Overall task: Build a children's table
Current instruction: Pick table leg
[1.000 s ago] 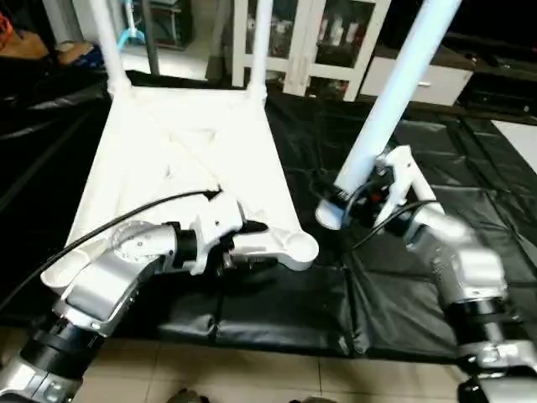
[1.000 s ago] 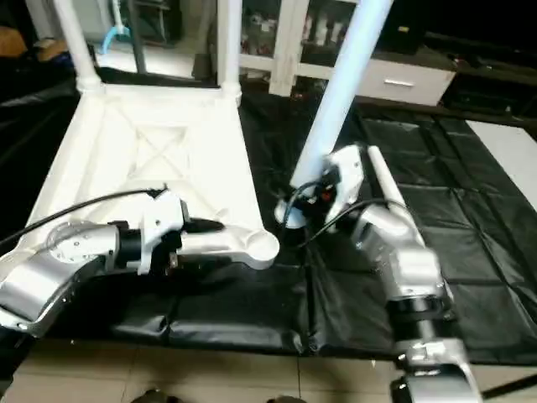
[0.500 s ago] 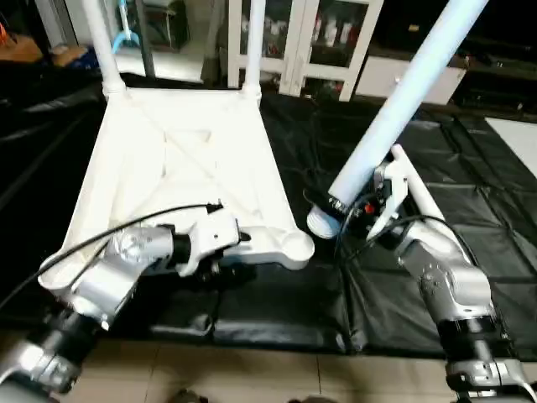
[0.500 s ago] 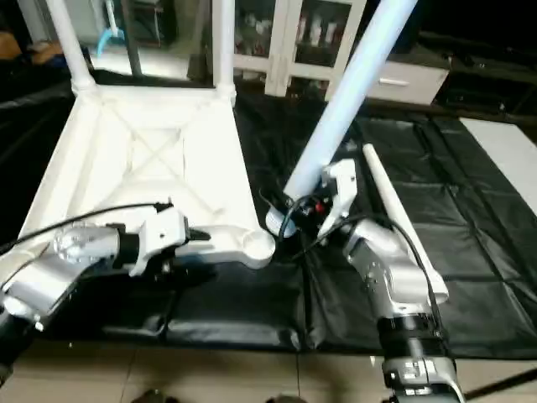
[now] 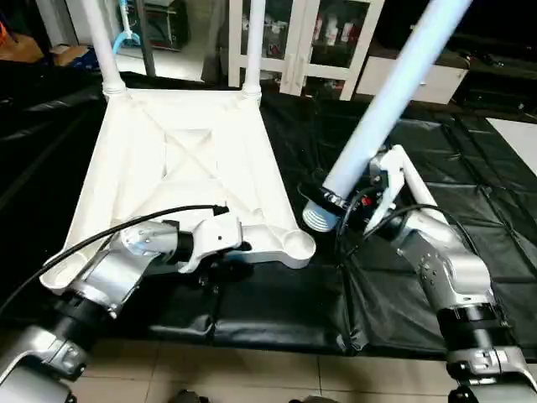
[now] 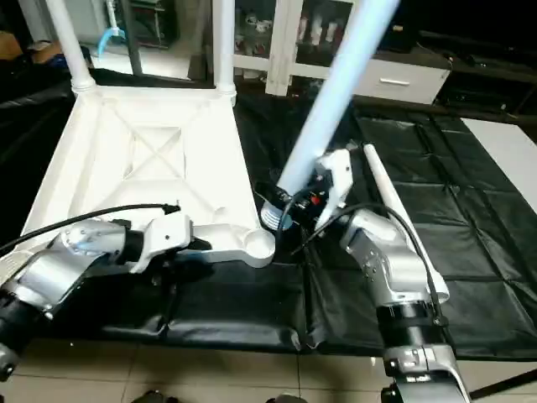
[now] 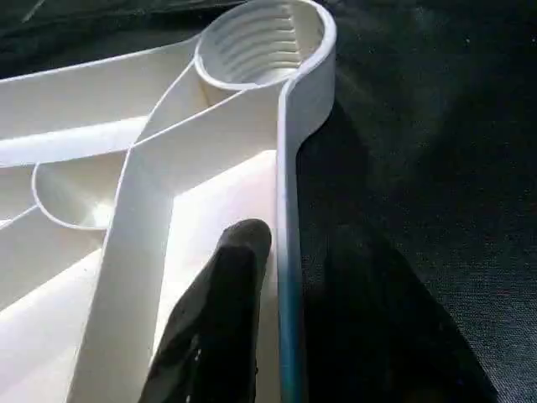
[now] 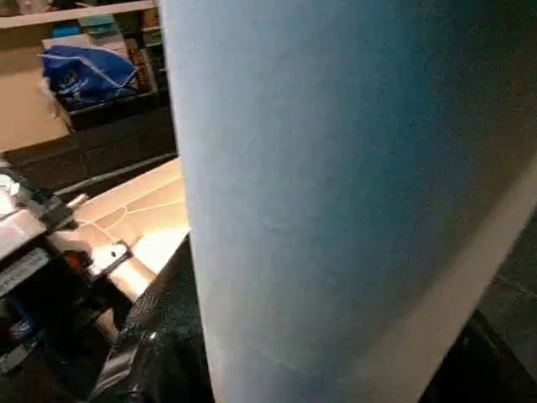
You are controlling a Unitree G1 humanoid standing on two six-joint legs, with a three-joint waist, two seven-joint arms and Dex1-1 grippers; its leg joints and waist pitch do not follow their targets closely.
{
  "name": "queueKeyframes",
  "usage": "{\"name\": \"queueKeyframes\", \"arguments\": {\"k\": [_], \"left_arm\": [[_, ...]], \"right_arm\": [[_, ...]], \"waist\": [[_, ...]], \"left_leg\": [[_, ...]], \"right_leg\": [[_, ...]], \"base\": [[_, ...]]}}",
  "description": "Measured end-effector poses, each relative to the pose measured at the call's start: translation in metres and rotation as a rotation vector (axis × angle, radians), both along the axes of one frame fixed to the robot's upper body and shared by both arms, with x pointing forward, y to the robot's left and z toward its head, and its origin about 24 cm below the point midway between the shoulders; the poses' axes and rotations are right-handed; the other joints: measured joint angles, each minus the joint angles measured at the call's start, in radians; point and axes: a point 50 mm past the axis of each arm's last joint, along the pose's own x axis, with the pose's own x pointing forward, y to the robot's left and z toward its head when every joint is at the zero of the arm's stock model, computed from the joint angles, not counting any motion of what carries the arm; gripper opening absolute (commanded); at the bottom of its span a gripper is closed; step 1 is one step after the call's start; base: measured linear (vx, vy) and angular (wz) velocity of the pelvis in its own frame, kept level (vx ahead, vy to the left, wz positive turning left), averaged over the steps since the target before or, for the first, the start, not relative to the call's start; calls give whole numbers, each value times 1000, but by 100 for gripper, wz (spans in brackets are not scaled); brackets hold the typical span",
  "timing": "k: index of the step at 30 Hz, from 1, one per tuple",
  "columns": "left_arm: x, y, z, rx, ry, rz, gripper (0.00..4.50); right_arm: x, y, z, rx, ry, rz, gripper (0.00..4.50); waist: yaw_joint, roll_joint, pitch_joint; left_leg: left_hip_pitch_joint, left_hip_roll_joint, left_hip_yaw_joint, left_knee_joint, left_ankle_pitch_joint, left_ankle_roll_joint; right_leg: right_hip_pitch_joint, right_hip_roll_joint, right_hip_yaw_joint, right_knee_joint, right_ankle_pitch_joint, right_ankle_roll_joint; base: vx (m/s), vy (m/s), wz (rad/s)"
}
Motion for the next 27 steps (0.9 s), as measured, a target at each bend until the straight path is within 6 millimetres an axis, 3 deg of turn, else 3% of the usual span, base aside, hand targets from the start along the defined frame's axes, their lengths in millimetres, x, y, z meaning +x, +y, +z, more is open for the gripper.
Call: {"name": "queueKeyframes", "arguments": {"k": [8, 14, 20, 24, 27], "left_arm": [[4, -1, -1, 56, 5, 8, 79], [7, 2, 0, 95, 44, 143, 34], [1, 6, 8, 120, 90, 286, 2], [-1, 2, 13, 142, 89, 371, 1], [-2, 0, 15, 129, 87, 413, 0]], "right_arm": [[-2, 4, -22, 14, 108, 55, 191], [14, 5, -10, 67, 70, -36, 191], [18, 9, -16, 109, 107, -48, 191], [16, 15, -25, 98, 151, -4, 191], [16, 19, -29, 100, 170, 2, 191]], "waist": [[-2, 0, 0], [-9, -2, 2], [-53, -11, 9], [-70, -15, 12], [-76, -21, 16]], "left_leg": [[1, 0, 0, 0, 0, 0], [4, 0, -2, 0, 0, 0], [5, -3, -9, 0, 0, 0], [5, -8, -22, -1, 0, 0], [4, -10, -23, -4, 0, -1]], "right_leg": [[-1, 0, 0, 0, -1, 1], [-2, 0, -2, -2, -1, 2], [-6, -1, -5, -11, -1, 2], [-8, -1, -8, -18, 0, -1], [-10, -1, -8, -22, 3, -5]], "base": [[0, 0, 0], [0, 0, 0], [0, 0, 0], [0, 0, 0], [0, 0, 0]]}}
